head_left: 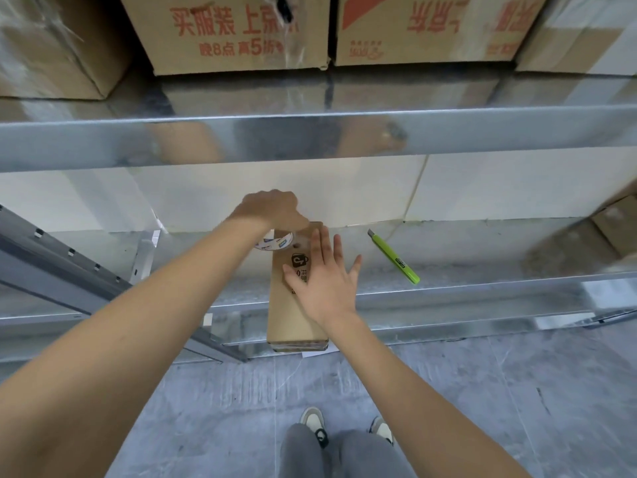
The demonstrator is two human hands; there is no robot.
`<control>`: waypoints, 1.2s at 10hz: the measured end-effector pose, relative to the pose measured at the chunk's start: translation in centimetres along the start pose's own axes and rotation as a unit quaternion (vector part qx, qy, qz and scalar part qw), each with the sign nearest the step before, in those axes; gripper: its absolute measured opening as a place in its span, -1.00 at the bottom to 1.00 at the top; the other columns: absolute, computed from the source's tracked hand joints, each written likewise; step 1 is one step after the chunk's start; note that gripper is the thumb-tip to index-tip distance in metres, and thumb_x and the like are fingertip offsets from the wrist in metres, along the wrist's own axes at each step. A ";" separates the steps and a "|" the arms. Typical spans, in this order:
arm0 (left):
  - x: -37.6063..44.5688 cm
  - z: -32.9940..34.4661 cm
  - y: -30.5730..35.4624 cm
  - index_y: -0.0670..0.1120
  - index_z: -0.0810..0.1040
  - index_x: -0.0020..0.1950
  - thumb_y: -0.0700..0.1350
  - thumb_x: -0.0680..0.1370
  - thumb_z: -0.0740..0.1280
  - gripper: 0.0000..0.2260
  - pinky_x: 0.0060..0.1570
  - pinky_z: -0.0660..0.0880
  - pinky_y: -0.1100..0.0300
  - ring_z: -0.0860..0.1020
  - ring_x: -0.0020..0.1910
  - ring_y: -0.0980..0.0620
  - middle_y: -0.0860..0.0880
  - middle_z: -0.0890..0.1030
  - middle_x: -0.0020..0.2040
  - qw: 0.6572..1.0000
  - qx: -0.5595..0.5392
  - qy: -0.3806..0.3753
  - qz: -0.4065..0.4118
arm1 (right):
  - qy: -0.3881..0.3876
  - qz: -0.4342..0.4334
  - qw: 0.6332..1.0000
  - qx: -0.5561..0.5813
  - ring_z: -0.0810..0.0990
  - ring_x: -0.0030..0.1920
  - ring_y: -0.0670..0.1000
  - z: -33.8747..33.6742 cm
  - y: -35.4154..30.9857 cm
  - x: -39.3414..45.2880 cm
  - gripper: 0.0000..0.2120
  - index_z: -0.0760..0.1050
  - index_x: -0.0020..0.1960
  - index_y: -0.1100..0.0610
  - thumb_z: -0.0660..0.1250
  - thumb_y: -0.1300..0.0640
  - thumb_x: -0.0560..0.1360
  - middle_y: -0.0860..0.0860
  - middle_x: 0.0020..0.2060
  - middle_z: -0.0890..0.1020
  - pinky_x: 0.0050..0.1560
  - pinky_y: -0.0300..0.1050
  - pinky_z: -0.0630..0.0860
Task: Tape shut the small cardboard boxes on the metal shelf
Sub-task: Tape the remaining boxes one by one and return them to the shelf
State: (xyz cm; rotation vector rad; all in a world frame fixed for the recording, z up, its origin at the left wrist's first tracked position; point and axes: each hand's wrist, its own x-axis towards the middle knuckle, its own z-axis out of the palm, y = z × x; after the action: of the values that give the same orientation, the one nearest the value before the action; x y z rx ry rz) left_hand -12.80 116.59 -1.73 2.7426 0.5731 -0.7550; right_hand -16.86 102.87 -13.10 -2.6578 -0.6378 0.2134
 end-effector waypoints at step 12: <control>3.8 0.8 -5.9 -0.02 0.58 -0.03 0.08 0.56 0.29 -0.81 -0.51 0.51 0.25 0.62 -0.49 0.12 -0.05 0.62 -0.04 0.958 -0.225 -0.173 -0.031 | -0.012 0.013 0.996 0.087 -0.16 0.56 -0.04 -0.1 0.4 -0.4 -0.23 -0.22 0.58 0.03 -0.04 -0.35 0.56 -0.07 0.58 -0.14 0.47 0.29 -0.26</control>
State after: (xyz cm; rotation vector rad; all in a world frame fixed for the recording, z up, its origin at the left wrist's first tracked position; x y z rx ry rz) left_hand -12.67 122.76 -5.20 2.1269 0.6577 -0.9557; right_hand -17.03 102.32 -13.16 -2.5003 -0.5658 0.2956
